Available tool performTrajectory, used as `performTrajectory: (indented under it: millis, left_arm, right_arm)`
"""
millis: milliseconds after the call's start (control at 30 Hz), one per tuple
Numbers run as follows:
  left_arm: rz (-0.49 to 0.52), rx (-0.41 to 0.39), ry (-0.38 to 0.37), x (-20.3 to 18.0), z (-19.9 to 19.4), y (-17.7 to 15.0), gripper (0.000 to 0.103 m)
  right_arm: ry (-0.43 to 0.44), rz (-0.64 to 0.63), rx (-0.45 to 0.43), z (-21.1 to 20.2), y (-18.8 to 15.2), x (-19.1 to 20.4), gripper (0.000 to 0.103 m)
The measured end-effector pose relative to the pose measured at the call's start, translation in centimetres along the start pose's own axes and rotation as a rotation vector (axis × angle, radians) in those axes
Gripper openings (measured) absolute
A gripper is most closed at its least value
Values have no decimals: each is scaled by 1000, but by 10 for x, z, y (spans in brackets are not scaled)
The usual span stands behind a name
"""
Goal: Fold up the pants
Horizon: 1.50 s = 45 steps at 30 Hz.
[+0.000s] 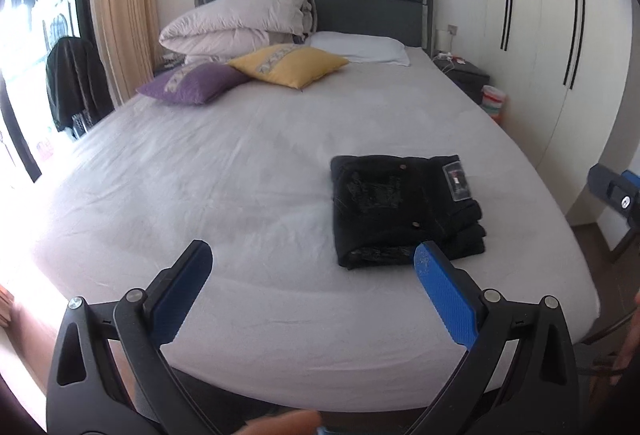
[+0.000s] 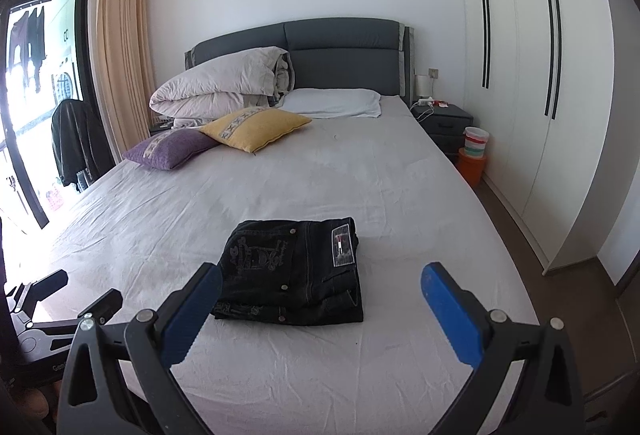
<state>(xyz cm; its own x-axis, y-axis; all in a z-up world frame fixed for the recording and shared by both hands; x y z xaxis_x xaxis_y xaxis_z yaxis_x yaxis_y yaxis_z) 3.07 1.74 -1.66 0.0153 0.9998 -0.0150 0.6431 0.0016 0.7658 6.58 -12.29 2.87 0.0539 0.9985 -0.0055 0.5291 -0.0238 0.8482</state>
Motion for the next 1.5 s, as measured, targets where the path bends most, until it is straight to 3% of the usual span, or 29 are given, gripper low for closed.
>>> performTrajectory:
  millis: [467,1500]
  left_arm:
    - [-14,65,8,0,19,-2,103]
    - [-24,118,2,2,44,-11,103]
  right_arm:
    - [-35,-30,81,15,-20,7,103]
    - [-20,-52,103,22,-28,18,103]
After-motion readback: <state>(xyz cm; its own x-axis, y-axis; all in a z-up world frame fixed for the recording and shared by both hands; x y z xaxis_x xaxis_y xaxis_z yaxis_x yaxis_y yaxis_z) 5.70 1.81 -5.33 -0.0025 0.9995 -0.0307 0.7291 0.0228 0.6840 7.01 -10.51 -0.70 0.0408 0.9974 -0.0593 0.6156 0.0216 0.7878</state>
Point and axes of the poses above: each gripper's, at about its wrist camera, not at the fingertips, and z roughly the way its jaws point, x to its left, y to its top, the point moved 8 cm from there along z, roughly the way its jaws point, and after that the axes turned 1 degree about -y, right-handed, at the moved point
